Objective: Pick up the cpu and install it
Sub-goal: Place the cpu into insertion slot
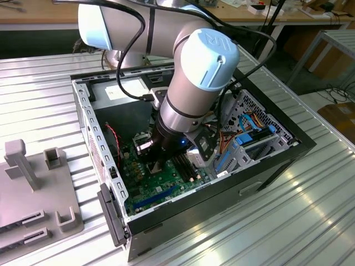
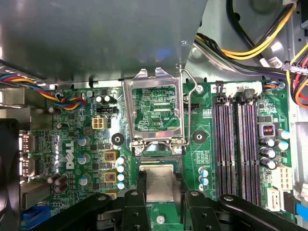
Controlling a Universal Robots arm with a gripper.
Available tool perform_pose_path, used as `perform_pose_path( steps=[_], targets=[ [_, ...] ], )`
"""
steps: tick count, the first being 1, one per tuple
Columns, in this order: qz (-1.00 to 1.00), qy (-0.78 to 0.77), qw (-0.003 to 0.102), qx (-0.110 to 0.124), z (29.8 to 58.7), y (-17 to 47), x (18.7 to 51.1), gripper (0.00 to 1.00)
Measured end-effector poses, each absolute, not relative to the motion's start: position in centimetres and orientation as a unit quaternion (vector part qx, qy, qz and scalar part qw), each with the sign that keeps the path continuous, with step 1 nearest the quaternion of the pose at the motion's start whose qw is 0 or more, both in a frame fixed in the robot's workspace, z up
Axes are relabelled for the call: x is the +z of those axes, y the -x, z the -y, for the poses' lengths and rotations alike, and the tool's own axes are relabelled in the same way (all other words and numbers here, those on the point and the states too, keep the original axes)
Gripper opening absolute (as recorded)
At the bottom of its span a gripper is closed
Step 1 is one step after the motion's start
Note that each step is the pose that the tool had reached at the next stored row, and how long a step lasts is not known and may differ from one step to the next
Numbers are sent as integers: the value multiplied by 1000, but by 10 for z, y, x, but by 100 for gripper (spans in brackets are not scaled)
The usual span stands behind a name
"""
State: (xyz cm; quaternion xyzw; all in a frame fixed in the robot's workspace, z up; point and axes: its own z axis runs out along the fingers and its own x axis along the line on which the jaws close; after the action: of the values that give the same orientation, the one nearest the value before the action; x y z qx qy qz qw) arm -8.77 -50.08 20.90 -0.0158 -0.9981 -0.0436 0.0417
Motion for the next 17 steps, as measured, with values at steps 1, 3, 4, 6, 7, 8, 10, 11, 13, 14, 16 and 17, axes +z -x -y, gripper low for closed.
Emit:
perform_pose_path(
  steps=[1,3,4,6,7,8,10,11,13,14,16,17],
  targets=[
    [998,16,42,-44,501,88,209,35],
    [998,16,42,-44,501,88,209,35],
    [998,16,42,-44,501,88,209,35],
    [998,16,42,-44,501,91,209,35],
    [998,16,42,-44,501,92,209,35],
    [998,16,42,-44,501,93,209,35],
    [998,16,42,-44,501,94,209,35],
    [998,16,42,-44,502,94,209,35],
    [998,16,42,-44,502,94,208,35],
    [998,16,42,-44,502,94,207,35],
    [998,16,42,-44,502,94,206,35],
    [998,16,42,-44,502,94,206,35]
  ],
)
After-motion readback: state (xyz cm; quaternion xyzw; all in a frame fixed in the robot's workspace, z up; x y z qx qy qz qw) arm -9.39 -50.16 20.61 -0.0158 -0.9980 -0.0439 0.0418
